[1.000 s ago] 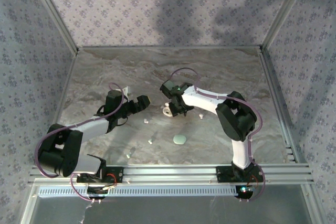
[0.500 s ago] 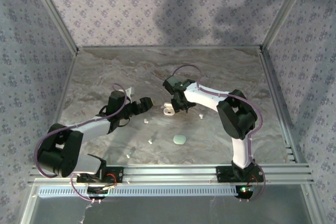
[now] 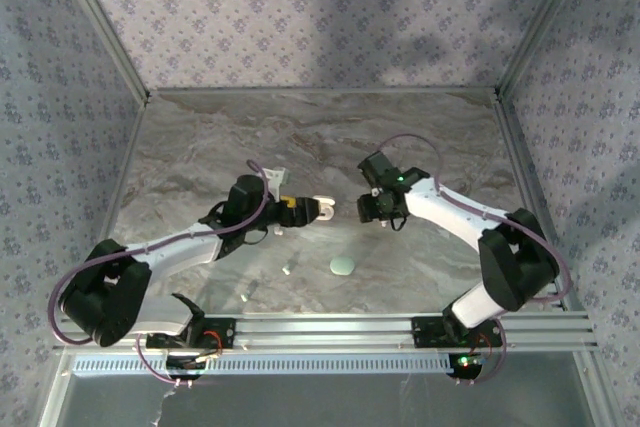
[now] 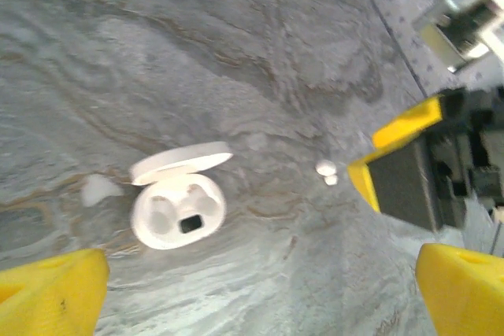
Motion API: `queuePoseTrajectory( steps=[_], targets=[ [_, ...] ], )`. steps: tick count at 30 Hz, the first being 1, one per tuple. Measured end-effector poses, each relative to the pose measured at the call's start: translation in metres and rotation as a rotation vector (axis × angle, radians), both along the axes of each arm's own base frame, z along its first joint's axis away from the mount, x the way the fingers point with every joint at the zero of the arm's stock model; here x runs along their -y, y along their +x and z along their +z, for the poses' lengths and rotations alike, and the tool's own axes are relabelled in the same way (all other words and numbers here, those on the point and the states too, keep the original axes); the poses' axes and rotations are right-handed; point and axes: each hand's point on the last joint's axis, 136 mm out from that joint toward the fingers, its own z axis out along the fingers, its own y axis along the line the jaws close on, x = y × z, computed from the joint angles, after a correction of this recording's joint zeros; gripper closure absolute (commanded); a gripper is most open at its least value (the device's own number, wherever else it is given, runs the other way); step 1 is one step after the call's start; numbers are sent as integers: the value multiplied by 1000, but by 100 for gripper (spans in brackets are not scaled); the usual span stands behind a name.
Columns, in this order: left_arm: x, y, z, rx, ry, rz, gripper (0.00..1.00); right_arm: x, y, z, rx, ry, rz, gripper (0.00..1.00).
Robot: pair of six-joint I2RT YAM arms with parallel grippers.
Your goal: Insert the wireless bluetooth earbuds into the charging case
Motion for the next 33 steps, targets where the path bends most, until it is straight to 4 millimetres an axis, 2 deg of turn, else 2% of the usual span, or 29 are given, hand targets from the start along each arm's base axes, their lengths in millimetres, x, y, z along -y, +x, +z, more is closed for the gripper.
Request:
queuePoseTrajectory(
  steps=[3, 7, 12, 17, 26, 33],
  targets=[
    [12, -7, 6, 35, 15, -42, 0, 15, 2, -11, -37, 54, -52, 34],
    [16, -6, 7, 51, 30, -58, 0, 20, 8, -17, -68, 135, -72, 32],
    [16, -5, -6, 29, 62, -60, 0, 16, 15, -32, -122, 214, -67, 30],
    [15, -6, -11, 18, 75, -63, 0, 8, 11, -45, -175, 253, -45, 30],
    [16, -5, -12, 18, 81, -66, 0, 2, 9, -45, -175, 263, -27, 30],
    [16, -5, -13, 16, 82, -66, 0, -13, -8, -43, -189, 289, 18, 30]
  ],
)
